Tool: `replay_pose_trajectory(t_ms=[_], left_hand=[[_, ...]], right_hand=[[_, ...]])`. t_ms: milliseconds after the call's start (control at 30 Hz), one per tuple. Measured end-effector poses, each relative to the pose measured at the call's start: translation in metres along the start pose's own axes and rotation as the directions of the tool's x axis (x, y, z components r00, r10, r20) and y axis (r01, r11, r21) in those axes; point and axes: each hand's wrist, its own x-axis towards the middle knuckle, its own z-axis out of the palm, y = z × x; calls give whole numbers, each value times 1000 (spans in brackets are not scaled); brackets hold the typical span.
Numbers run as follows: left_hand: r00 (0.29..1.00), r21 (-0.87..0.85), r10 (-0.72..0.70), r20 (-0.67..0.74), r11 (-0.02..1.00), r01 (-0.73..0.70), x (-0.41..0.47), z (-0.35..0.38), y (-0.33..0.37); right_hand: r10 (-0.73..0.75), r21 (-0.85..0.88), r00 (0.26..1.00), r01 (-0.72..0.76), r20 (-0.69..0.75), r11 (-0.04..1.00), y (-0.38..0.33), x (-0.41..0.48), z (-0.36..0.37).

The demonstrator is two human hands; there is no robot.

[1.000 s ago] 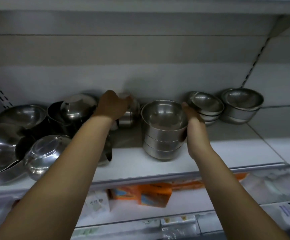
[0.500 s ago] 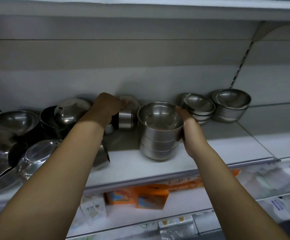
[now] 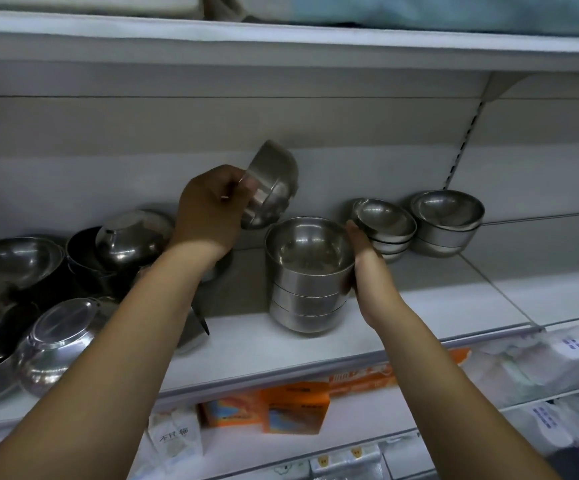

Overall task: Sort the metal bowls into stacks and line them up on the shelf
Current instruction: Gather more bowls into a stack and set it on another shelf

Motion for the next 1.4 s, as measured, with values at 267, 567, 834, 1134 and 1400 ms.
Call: replay_pose_trajectory(t_ms=[267, 567, 834, 1134, 1400], left_hand=[[819, 205, 545, 178, 794, -573, -33, 9, -11], [753, 209, 559, 347, 737, -643, -41, 14, -22], [934, 56, 314, 169, 944, -327, -64, 13, -25], [959, 89, 244, 144, 962, -258, -68, 21, -7], [919, 116, 327, 222, 927, -357, -61, 12, -7]], right_hand=[[-59, -129, 998, 57, -8, 990, 1, -3, -2], [-177, -5, 984, 178, 26, 984, -3, -19, -4], [-206, 23, 978, 206, 10, 978, -8, -16, -1], [-163, 59, 986, 166, -41, 984, -13, -13, 11], [-157, 28, 986, 158, -56, 987, -9, -17, 10]])
